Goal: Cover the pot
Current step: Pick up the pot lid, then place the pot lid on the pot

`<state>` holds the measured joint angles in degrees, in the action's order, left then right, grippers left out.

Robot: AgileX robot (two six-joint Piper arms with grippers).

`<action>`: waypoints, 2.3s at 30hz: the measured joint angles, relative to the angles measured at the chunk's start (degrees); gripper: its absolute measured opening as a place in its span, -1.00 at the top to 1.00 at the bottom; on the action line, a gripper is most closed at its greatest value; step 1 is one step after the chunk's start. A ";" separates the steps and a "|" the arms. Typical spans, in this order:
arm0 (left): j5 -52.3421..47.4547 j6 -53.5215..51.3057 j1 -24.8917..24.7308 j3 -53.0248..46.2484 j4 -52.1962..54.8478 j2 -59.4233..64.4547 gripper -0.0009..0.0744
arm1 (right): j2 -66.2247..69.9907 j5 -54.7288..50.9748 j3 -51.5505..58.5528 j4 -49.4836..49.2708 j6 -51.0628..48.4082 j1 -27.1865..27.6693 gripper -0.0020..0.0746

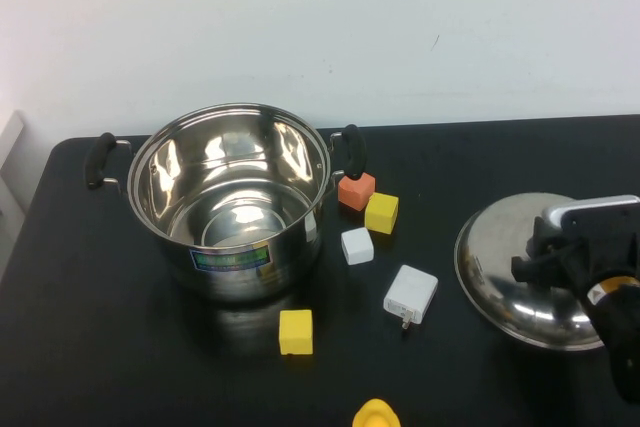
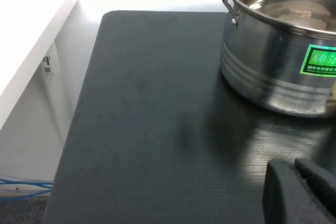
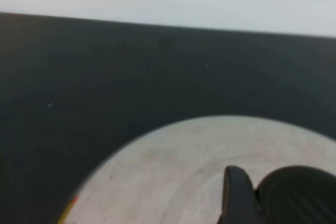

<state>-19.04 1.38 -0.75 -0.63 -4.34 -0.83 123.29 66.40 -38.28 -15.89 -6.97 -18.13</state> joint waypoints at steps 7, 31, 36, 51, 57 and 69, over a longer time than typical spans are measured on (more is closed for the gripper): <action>0.00 0.00 0.00 0.00 0.00 0.00 0.98 | -12.15 -2.18 6.71 2.34 5.24 0.00 0.05; 0.00 0.00 0.00 0.00 0.00 0.00 0.98 | -20.41 -44.74 -36.11 52.96 32.27 -18.09 0.05; 0.00 0.00 0.00 0.00 0.00 0.00 0.98 | -11.12 -50.83 -47.37 43.63 24.80 -21.80 0.05; 0.00 0.00 0.00 0.00 0.00 0.00 0.98 | 4.39 -63.08 -68.72 14.23 -2.74 -24.65 0.05; 0.00 0.00 0.00 0.00 0.00 0.00 0.98 | 7.56 -61.34 -69.33 12.62 -3.57 -24.65 0.05; 0.00 0.00 0.00 0.00 0.00 0.00 0.98 | 9.89 -57.95 -69.38 11.84 -4.48 -24.55 0.05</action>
<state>-19.04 1.38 -0.75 -0.63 -4.34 -0.83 133.18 8.46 -107.65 -4.05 -11.45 -42.68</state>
